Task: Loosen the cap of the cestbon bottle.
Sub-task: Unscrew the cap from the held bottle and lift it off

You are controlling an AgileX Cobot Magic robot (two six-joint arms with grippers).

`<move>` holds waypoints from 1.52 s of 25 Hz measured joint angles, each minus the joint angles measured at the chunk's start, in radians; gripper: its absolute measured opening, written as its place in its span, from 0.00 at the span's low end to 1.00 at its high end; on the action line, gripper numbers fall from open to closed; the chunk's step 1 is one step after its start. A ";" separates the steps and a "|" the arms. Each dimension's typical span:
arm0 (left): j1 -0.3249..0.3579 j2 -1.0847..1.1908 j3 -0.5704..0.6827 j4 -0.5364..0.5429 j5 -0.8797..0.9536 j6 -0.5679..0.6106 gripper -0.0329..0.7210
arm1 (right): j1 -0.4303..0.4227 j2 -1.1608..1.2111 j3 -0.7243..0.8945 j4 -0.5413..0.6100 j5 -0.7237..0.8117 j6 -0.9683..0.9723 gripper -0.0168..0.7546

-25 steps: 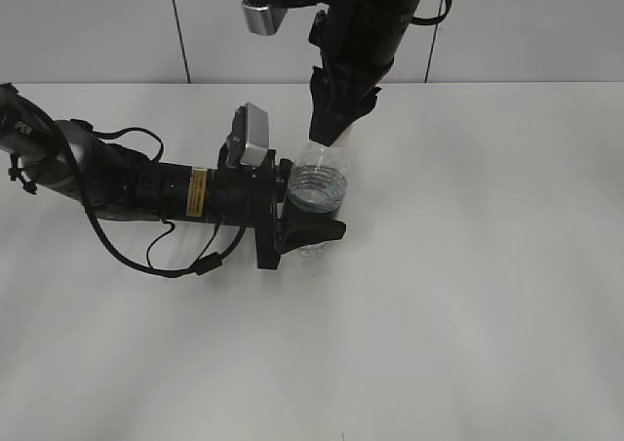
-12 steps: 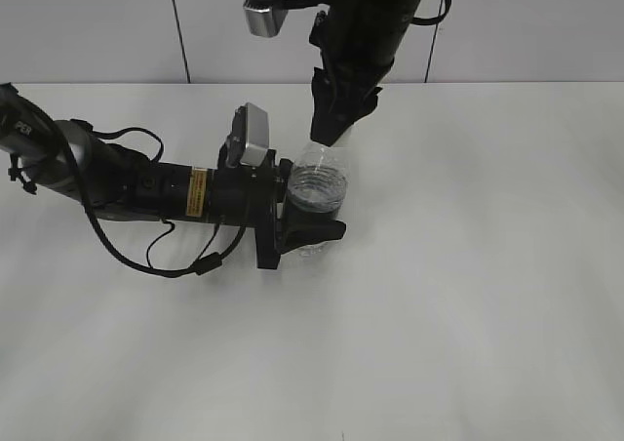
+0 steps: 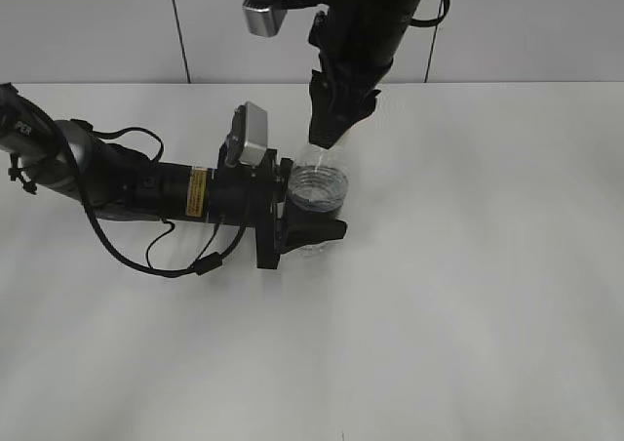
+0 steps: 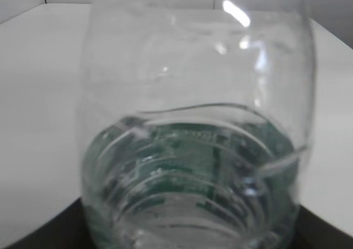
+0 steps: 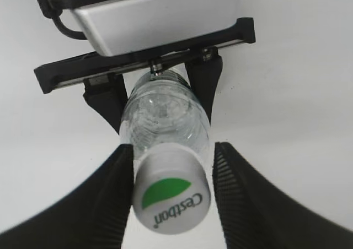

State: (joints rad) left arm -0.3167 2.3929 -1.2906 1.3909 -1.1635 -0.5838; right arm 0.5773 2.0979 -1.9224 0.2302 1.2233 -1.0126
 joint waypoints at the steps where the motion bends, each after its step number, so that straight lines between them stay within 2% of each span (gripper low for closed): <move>1: 0.000 0.000 0.000 0.000 -0.002 0.000 0.59 | 0.000 0.000 0.000 0.005 0.000 0.000 0.50; 7: 0.000 0.000 0.000 0.001 -0.003 0.000 0.59 | 0.000 0.000 0.000 0.027 0.000 0.001 0.53; 13: 0.000 0.000 0.000 0.001 -0.003 0.000 0.59 | 0.000 0.000 0.000 0.032 0.000 0.049 0.60; 21: 0.000 0.000 0.000 -0.002 -0.004 0.000 0.59 | 0.000 -0.038 0.000 0.036 0.000 0.167 0.61; 28: 0.000 0.000 0.000 -0.029 -0.009 0.000 0.59 | 0.000 -0.058 0.000 0.021 0.000 0.428 0.62; 38: 0.000 0.000 0.000 -0.051 -0.009 0.000 0.59 | 0.000 -0.092 0.000 -0.049 0.000 1.054 0.62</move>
State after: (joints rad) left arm -0.3167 2.3929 -1.2906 1.3401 -1.1727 -0.5838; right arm 0.5773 2.0061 -1.9224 0.1814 1.2233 0.0410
